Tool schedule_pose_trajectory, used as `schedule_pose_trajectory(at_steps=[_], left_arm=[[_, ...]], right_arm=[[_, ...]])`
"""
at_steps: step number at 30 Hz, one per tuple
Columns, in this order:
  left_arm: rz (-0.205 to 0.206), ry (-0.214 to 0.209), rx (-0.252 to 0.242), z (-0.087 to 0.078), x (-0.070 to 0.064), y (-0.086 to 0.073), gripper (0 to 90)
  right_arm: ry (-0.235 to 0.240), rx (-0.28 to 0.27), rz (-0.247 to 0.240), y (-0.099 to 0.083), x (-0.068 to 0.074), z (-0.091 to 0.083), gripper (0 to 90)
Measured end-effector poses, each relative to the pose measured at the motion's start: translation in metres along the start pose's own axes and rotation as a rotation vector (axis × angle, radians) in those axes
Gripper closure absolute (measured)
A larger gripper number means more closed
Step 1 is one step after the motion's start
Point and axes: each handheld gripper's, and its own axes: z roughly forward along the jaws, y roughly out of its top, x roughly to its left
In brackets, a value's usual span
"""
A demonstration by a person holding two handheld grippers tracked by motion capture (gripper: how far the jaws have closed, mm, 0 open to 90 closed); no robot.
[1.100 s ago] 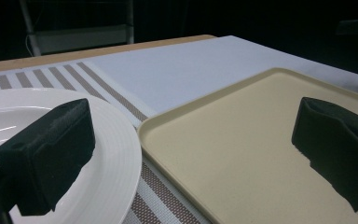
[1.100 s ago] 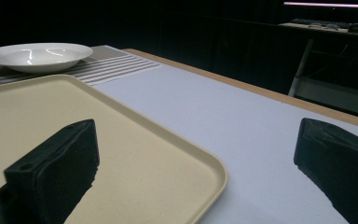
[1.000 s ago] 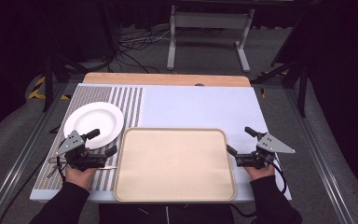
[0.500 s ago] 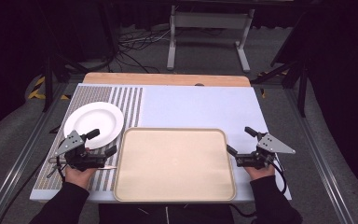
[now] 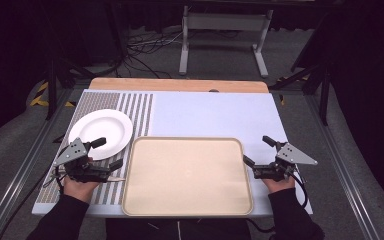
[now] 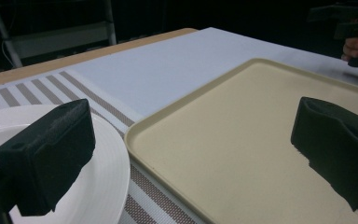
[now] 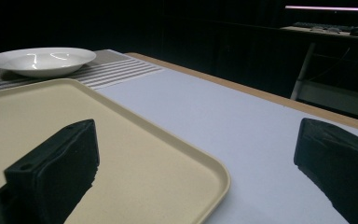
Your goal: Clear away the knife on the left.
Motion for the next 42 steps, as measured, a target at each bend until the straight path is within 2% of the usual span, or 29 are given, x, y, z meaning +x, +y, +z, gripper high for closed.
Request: schedule_pose_trajectory(at_steps=[2,4,6,9,11,14,19,23,24,25,28,29,32,36,38,42], left_arm=[[0.023,-0.009,0.035,-0.002,0.0,0.004,1.1],[0.03,-0.008,0.046,-0.003,-0.001,0.005,1.3],[0.061,-0.008,0.091,-0.004,-0.002,0.01,1.3],[0.076,-0.018,0.132,-0.006,-0.003,0.015,2.2],[0.09,-0.007,0.15,-0.006,-0.004,0.017,2.4],[0.116,0.019,0.206,-0.006,-0.006,0.02,2.6],[0.144,0.035,0.302,-0.007,-0.009,0.027,3.2],[0.141,0.033,0.359,-0.006,-0.009,0.03,3.5],[0.141,0.027,0.384,-0.005,-0.009,0.031,3.5],[0.161,0.024,0.432,-0.003,-0.009,0.032,3.7],[0.216,0.03,0.537,-0.001,-0.009,0.032,4.4],[0.216,0.03,0.537,-0.001,-0.009,0.032,4.6],[0.249,0.027,0.638,0.0,-0.006,0.03,5.3],[0.291,-0.001,0.737,-0.001,-0.002,0.03,6.6],[0.303,-0.01,0.775,-0.001,-0.001,0.031,6.5],[0.336,-0.001,0.844,-0.003,0.0,0.034,7.0]], right_arm=[[0.0,-0.001,-0.001,0.0,0.0,0.0,0.5],[0.0,0.004,0.002,0.0,0.0,0.0,0.5],[0.003,0.005,0.001,0.0,0.0,0.001,0.5],[0.002,0.006,0.002,0.0,0.0,0.0,0.5],[0.003,0.004,0.002,0.0,0.0,0.0,0.5],[0.006,-0.001,0.001,0.0,0.0,0.0,0.6],[0.01,-0.001,-0.002,0.0,0.001,0.001,0.8],[0.013,-0.001,-0.003,0.0,0.001,0.001,0.8],[0.017,-0.002,-0.005,0.0,0.001,0.001,0.8],[0.018,0.004,-0.003,0.0,0.001,0.001,0.8],[0.021,0.001,-0.011,0.0,0.002,0.001,1.0],[0.021,0.0,-0.009,0.001,0.002,0.001,1.0],[0.022,-0.001,-0.007,0.0,0.002,0.001,1.0],[0.023,0.004,-0.01,0.0,0.002,0.001,1.0],[0.025,0.006,-0.009,0.0,0.002,0.001,1.0],[0.03,0.006,-0.007,0.0,0.003,0.002,1.0]])
